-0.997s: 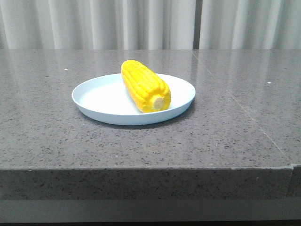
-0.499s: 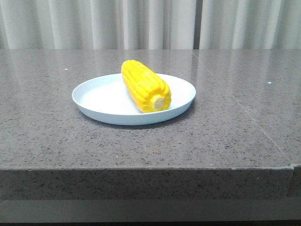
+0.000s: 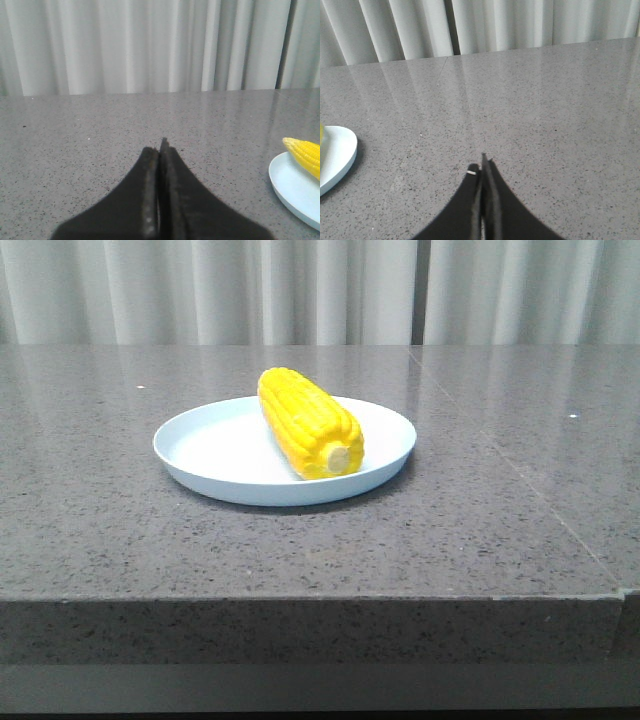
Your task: Place corn on plate with both arms
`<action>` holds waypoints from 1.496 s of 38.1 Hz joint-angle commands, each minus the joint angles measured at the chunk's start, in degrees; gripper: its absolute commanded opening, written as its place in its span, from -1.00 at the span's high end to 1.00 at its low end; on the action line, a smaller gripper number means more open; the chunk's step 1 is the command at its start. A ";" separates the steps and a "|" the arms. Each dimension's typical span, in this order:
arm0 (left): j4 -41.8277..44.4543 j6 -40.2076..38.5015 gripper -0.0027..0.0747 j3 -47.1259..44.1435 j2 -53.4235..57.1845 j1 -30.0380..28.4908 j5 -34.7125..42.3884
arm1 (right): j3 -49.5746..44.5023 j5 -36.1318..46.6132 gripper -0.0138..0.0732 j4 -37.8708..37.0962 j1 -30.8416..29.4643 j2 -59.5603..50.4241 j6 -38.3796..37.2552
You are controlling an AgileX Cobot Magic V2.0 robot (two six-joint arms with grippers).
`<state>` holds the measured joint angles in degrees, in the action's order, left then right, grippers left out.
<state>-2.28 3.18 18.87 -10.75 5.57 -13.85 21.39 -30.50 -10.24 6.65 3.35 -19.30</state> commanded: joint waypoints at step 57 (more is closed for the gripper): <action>0.67 -0.03 0.98 -20.68 11.89 -4.15 9.82 | 0.88 4.76 0.84 -1.31 -0.37 0.80 0.41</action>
<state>-1.45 3.18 -0.53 0.34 1.58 -9.36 21.00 -30.41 -10.33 6.65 3.35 -19.26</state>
